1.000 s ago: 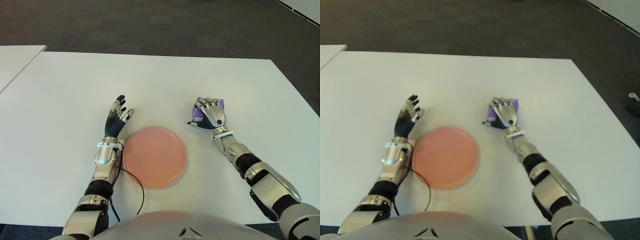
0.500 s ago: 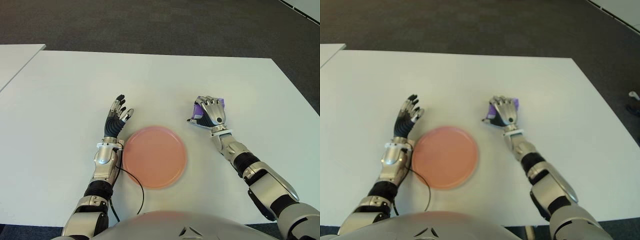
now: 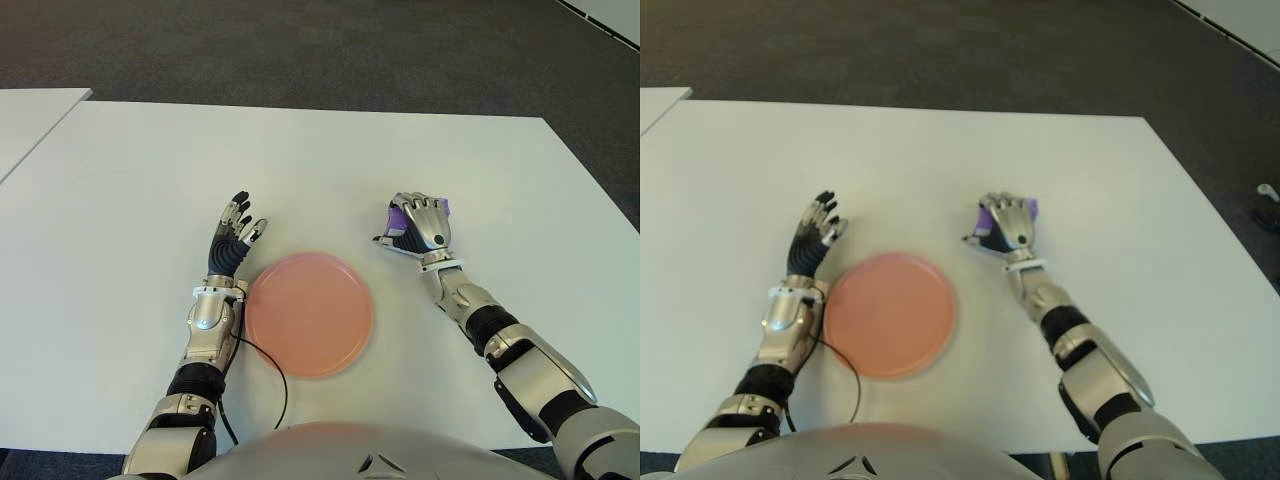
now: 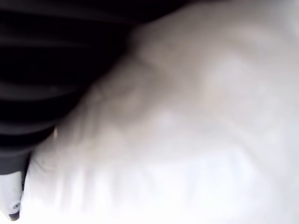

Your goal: Put the tissue paper into the plate.

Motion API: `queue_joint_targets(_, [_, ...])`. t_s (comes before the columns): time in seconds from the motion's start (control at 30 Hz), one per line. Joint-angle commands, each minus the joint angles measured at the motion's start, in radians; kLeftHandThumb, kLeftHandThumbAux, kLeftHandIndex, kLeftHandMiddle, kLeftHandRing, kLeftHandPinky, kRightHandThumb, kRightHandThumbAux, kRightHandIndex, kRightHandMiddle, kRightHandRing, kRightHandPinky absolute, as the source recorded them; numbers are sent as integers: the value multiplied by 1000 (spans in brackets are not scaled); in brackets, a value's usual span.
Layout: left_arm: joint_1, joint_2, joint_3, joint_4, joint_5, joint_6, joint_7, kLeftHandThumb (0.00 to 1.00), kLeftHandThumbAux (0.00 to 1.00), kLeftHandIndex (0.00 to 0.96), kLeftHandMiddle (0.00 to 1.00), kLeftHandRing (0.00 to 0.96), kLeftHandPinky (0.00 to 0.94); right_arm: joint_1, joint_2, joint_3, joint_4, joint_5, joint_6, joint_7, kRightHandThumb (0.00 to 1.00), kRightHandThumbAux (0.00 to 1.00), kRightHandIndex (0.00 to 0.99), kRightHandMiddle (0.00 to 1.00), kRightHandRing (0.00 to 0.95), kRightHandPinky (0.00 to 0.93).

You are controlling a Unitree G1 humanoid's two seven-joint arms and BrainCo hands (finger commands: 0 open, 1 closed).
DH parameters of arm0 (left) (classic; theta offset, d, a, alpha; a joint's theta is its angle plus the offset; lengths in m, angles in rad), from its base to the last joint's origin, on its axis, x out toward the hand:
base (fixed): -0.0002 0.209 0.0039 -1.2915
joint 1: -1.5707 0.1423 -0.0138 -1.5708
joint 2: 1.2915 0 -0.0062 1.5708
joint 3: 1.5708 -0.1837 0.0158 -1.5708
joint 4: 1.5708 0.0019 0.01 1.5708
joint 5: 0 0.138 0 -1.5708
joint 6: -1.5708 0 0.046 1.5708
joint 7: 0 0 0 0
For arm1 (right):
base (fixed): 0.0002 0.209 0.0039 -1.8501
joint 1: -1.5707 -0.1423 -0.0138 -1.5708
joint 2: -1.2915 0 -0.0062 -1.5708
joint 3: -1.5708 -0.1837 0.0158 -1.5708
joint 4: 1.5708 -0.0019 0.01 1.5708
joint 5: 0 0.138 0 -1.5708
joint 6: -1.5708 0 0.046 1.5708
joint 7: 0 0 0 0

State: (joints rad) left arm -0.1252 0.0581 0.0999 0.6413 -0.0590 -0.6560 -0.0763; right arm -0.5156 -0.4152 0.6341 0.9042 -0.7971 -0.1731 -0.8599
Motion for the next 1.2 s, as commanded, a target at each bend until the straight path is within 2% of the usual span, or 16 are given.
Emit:
queue_joint_targets(0.03, [105,-6,-2,28,1,67,-5,0,576,0,0,0,0,288,121,44,158,64,-134,165,857,676,401,534,821,799])
queue_joint_targets(0.2, [105,-4,-2,19,-2,79,-10,0,568,0,0,0,0,296,104,-2,61,122,-231,105,858,675,403,536,837,826])
queue_joint_targets(0.3, [103,-2,-1,16,-2,89,-10,0,562,0,0,0,0,269,64,-59,-70,175,-309,79,858,675,403,538,847,841])
queue_joint_targets(0.4, [99,-2,0,18,-2,94,-8,0,563,0,0,0,0,247,57,-95,-149,185,-315,62,857,676,402,538,851,849])
queue_joint_targets(0.47, [98,-3,0,19,0,96,-5,0,568,0,0,0,0,241,70,-117,-138,168,-325,-12,856,676,401,538,854,854])
queue_joint_targets(0.53, [96,-6,0,20,1,97,0,0,573,0,0,0,0,241,78,-143,-152,158,-334,-49,856,677,400,538,856,857])
queue_joint_targets(0.7, [92,-12,1,24,4,100,9,0,579,0,0,0,0,233,90,-218,-262,141,-366,-124,853,678,397,539,861,866])
queue_joint_targets(0.87, [84,-15,1,40,6,93,11,0,580,0,0,0,0,226,83,-288,-388,104,-351,-178,852,678,400,543,874,869])
queue_joint_targets(1.1, [78,-16,1,58,14,78,17,0,588,0,0,0,0,232,104,-343,-426,85,-365,-218,850,679,401,546,873,865])
queue_joint_targets(1.2, [78,-16,1,60,15,78,20,0,589,0,0,0,0,242,113,-356,-445,79,-359,-217,772,701,427,781,884,877])
